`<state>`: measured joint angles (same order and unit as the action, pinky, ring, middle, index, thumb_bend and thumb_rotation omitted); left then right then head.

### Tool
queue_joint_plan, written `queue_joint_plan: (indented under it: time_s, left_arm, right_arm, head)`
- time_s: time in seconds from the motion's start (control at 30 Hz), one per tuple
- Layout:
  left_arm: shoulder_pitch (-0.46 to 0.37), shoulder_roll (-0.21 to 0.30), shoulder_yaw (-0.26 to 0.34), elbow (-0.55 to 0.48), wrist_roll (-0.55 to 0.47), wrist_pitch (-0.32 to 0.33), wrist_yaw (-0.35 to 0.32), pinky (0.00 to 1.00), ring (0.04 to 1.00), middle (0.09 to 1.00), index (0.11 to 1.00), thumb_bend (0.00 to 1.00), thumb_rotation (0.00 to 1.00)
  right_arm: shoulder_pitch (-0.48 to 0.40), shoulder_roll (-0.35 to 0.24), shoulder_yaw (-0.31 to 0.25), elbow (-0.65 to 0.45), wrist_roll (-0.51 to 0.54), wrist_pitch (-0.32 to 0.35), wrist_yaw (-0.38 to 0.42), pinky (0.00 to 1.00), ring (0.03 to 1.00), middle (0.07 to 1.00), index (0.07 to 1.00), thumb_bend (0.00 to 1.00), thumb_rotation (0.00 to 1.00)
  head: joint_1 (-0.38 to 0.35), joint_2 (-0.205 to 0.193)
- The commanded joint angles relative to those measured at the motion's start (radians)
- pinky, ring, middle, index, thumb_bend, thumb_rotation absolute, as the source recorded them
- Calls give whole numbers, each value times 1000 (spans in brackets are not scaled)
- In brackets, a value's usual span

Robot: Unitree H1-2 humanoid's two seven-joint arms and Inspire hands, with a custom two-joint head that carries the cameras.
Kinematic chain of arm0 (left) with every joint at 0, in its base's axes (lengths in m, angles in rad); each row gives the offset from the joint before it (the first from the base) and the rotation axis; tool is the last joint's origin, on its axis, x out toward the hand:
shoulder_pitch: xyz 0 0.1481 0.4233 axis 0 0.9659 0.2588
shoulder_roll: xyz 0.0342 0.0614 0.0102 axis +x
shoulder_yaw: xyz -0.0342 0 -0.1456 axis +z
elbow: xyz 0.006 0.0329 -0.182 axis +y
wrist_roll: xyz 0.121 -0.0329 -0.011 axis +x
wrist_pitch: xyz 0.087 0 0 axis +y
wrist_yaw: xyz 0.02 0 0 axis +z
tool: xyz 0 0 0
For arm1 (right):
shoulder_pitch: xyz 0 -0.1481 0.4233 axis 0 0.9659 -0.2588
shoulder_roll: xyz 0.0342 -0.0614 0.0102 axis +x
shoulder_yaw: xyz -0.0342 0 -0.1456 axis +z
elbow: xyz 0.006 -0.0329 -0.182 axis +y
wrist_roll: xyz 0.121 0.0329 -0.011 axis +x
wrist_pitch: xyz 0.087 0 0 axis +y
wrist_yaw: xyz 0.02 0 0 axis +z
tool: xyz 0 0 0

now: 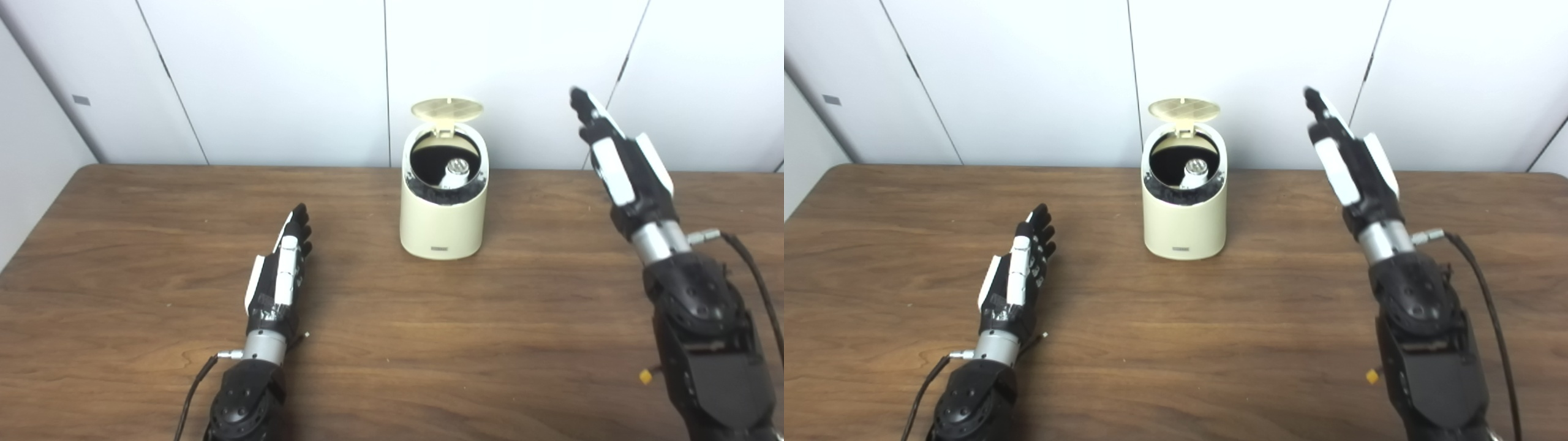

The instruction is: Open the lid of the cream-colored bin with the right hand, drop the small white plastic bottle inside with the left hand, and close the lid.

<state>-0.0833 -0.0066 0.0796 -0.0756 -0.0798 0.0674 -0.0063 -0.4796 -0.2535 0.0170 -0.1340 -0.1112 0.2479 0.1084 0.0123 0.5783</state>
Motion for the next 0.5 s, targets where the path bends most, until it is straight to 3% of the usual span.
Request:
queue_joint_plan:
  time_s: [0.0,0.07,0.17,0.27,0.37,0.47]
  left_arm:
    - [-17,5,-4,-17,5,-26,2,1000,1000,1000,1000,628,1000]
    - [-18,6,-3,-15,3,-28,2,1000,1000,1000,1000,636,1000]
    - [-17,7,-3,-15,-3,-33,-1,1000,1000,1000,1000,631,1000]
    - [-15,9,-6,-15,-6,-35,-6,1000,1000,1000,1000,628,1000]
    - [-14,9,-7,-13,-9,-39,-7,1000,1000,1000,1000,621,1000]
    - [-14,9,-5,-13,-13,-40,-6,1000,1000,1000,1000,618,1000]
  right_arm:
    - [-75,-18,25,-33,-57,9,2,1000,1000,975,928,672,1000]
    - [-113,-22,54,-17,-99,17,4,1000,998,972,926,675,1000]
    - [-169,-24,97,13,-158,29,13,886,942,950,910,657,1000]
    - [-208,-23,121,39,-189,39,25,873,932,942,900,654,1000]
    - [-242,-37,150,62,-233,35,40,903,942,944,908,622,1000]
    - [-274,-41,178,77,-286,62,56,972,982,965,914,650,1000]
  head:
    - [0,1]
    - [0,1]
    - [-2,0]
    - [0,-2]
    - [0,-4]
    - [-4,-6]
